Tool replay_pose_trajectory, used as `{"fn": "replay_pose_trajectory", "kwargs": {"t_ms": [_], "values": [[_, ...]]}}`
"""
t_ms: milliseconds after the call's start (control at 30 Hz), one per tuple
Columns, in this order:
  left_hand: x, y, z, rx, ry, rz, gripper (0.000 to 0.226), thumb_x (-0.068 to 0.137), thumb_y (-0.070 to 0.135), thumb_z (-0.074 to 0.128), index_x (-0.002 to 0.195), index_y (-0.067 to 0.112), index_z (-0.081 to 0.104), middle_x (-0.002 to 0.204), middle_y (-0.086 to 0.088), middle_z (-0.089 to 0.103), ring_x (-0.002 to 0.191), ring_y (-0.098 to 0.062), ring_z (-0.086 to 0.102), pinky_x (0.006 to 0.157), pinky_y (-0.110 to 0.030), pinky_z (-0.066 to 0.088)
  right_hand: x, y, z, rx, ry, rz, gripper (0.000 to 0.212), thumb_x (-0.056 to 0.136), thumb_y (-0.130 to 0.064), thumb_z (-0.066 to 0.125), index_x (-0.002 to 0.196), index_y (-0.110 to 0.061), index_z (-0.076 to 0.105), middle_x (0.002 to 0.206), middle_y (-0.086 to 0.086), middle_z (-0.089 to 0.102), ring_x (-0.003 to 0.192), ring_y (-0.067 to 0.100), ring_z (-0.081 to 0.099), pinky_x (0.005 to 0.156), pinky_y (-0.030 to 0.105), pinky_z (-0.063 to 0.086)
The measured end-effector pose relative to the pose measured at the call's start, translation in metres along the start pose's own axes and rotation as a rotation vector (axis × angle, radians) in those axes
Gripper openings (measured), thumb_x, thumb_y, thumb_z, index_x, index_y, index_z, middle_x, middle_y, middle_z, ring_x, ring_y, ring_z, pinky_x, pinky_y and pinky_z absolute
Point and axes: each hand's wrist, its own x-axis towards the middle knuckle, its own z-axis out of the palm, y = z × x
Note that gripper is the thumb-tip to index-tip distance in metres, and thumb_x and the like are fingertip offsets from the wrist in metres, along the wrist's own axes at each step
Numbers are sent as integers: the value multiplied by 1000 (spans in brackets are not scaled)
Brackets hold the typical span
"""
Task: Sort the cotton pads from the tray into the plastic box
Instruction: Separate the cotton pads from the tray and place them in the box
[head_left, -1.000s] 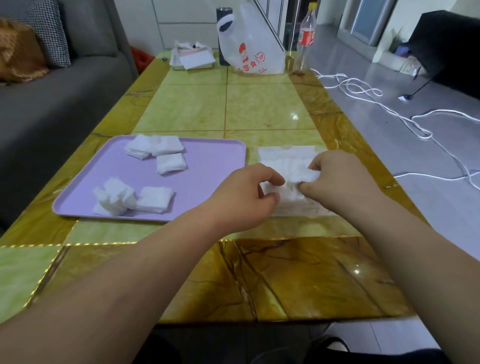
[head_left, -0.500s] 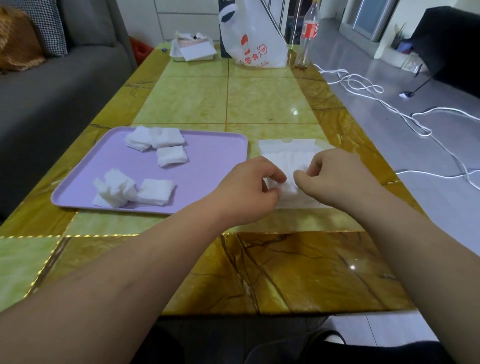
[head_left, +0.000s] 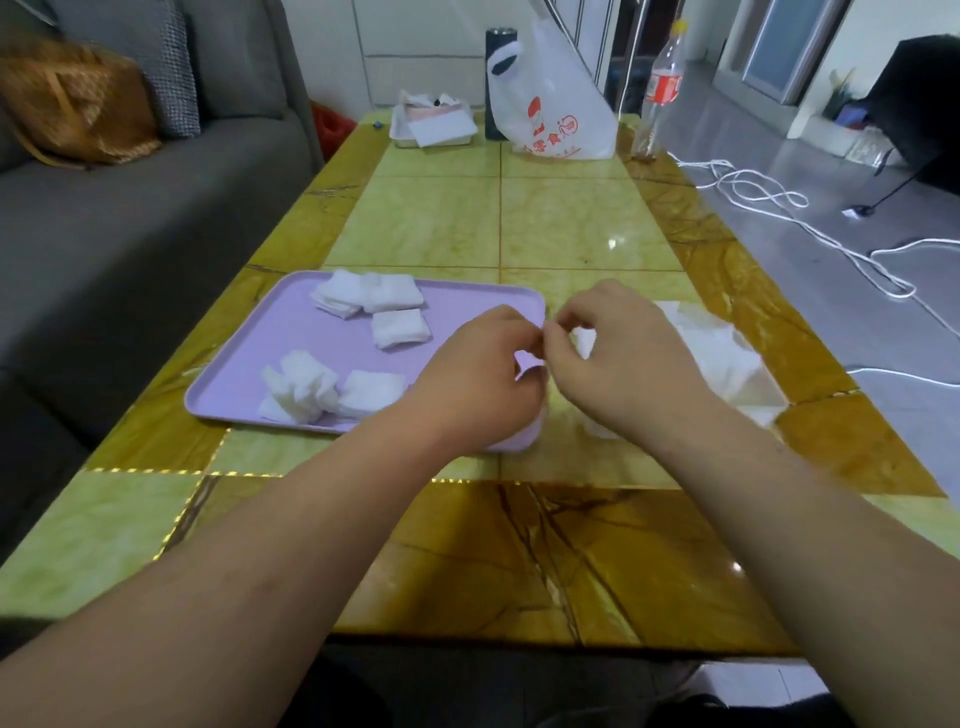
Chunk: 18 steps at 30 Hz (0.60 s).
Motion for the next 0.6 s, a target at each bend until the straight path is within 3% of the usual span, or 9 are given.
{"fn": "replay_pose_trajectory", "kwargs": {"t_ms": [67, 133, 233, 333, 433, 533, 600], "values": [[-7, -22, -23, 217, 19, -125, 28, 91, 29, 66, 118, 26, 68, 134, 5, 57, 124, -20, 54, 102, -43, 46, -1, -14, 25, 57, -120, -51, 18, 91, -39, 58, 93, -27, 70, 101, -4, 64, 99, 17, 61, 88, 43, 52], [-18, -43, -45, 472, -26, -313, 46, 91, 42, 63, 136, 35, 57, 161, 3, 33, 152, -26, 22, 118, -52, 27, -1, -22, 45, 57, -235, -90, 20, 93, -36, 61, 106, -25, 71, 113, -5, 66, 109, 16, 61, 95, 41, 50], [-31, -70, -70, 565, -135, -583, 65, 90, 57, 59, 148, 37, 39, 171, -1, 0, 157, -32, -10, 118, -66, 8, 0, -31, 67, 48, -372, -105, 34, 94, -37, 63, 125, -24, 66, 133, -6, 61, 127, 14, 55, 107, 37, 45], [-42, -107, -80, 521, -278, -716, 80, 80, 69, 59, 149, 35, 36, 169, -7, 7, 155, -40, 3, 117, -66, 22, 3, -41, 90, 36, -436, -116, 43, 96, -36, 62, 136, -23, 59, 144, -6, 54, 135, 13, 49, 113, 29, 38], [-42, -120, -77, 498, -293, -626, 78, 81, 70, 57, 145, 27, 43, 160, -12, 26, 148, -40, 24, 115, -56, 32, 3, -44, 107, 6, -482, -158, 50, 97, -35, 60, 144, -22, 52, 151, -3, 50, 140, 16, 45, 113, 26, 32], [-33, -123, -70, 414, -229, -518, 73, 88, 60, 62, 150, 26, 41, 165, -11, 23, 152, -35, 20, 119, -51, 29, 1, -44, 117, -9, -524, -196, 47, 99, -29, 58, 144, -17, 53, 146, 5, 55, 137, 22, 48, 111, 25, 31], [-27, -117, -67, 262, -194, -416, 77, 85, 53, 68, 153, 29, 40, 166, -9, 25, 154, -28, 19, 122, -44, 26, 1, -40, 119, -20, -460, -187, 38, 97, -27, 58, 133, -15, 62, 131, 6, 63, 125, 25, 56, 106, 32, 40]]}}
